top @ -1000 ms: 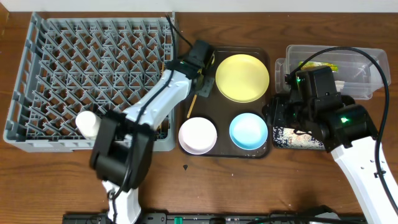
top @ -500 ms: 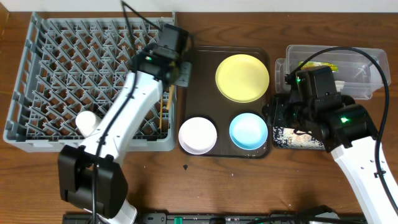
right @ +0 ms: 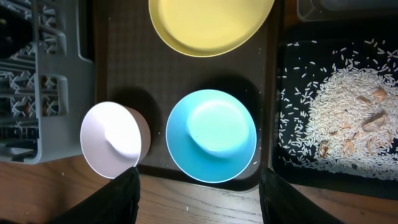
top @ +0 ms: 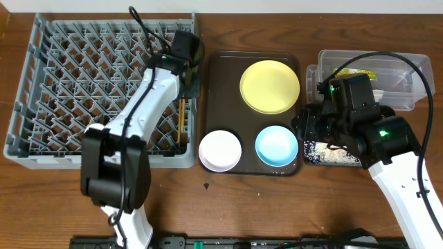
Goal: Sort waste into correct bins and load items into the dishwasher
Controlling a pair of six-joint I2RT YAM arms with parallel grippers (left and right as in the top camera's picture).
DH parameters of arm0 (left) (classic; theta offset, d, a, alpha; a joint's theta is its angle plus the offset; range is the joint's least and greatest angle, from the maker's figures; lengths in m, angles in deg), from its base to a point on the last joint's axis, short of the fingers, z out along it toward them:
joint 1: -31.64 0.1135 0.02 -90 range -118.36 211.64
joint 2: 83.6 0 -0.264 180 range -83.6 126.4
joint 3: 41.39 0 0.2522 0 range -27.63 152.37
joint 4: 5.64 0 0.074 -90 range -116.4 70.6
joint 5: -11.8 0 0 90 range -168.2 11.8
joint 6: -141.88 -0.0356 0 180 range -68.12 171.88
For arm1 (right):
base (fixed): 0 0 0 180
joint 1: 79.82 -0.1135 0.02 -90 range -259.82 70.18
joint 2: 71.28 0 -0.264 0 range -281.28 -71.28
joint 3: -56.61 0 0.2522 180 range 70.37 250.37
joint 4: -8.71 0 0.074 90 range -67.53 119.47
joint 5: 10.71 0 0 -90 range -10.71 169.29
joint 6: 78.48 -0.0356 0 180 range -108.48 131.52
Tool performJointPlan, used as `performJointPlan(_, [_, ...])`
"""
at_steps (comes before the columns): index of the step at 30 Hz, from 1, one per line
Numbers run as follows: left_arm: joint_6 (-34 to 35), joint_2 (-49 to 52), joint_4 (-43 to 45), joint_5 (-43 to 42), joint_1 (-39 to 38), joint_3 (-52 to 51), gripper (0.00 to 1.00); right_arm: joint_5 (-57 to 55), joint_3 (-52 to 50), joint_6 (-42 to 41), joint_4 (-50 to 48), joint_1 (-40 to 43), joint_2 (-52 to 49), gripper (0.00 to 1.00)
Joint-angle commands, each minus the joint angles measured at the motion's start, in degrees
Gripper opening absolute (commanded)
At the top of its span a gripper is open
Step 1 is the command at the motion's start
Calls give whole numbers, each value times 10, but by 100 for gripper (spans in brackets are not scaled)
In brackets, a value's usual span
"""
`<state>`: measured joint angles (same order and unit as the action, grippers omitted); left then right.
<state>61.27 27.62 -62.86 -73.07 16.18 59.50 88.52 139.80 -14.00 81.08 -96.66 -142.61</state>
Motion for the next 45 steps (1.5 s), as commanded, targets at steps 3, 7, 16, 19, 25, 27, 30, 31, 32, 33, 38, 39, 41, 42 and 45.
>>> performJointPlan(3, [8,-17,-12,9,1,16,27,3,2,-8,-2,3,5,59])
performJointPlan(7, [8,-65,-42,0,-2,36,29,2,2,-8,-3,3,5,59])
performJointPlan(16, [8,-215,-102,-176,-33,39,47,-4,2,-8,-12,3,5,62])
performJointPlan(19, [8,-240,-112,-244,-50,38,50,-4,2,-8,-12,3,5,63])
performJointPlan(25, [8,-224,-115,-249,-119,12,50,-4,2,-9,-14,3,5,63])
performJointPlan(27, [8,-208,-113,-249,-133,4,50,-4,2,-8,-14,3,5,63])
performJointPlan(30, [8,-177,-113,-250,-150,3,51,-4,2,-8,-10,3,5,64])
performJointPlan(31, [8,-170,-112,-250,-153,3,53,-4,2,-8,-9,3,5,64])
performJointPlan(32, [8,-164,-110,-250,-156,3,54,-3,2,-8,-8,3,5,64])
performJointPlan(33, [8,-156,-106,-250,-159,3,54,-4,2,-8,-7,3,5,64])
performJointPlan(38, [6,-91,-93,-250,-183,2,54,-4,2,-8,-5,3,5,63])
performJointPlan(39, [6,-73,-88,-252,-190,2,54,-3,2,-8,-5,3,5,64])
performJointPlan(41, [5,-38,-73,-266,-201,2,54,-4,2,-8,-5,3,5,64])
performJointPlan(42, [6,-24,-65,-275,-205,2,54,-4,2,-8,-5,3,5,64])
performJointPlan(45, [5,19,-44,-292,-216,2,54,-4,2,-9,10,3,5,61])
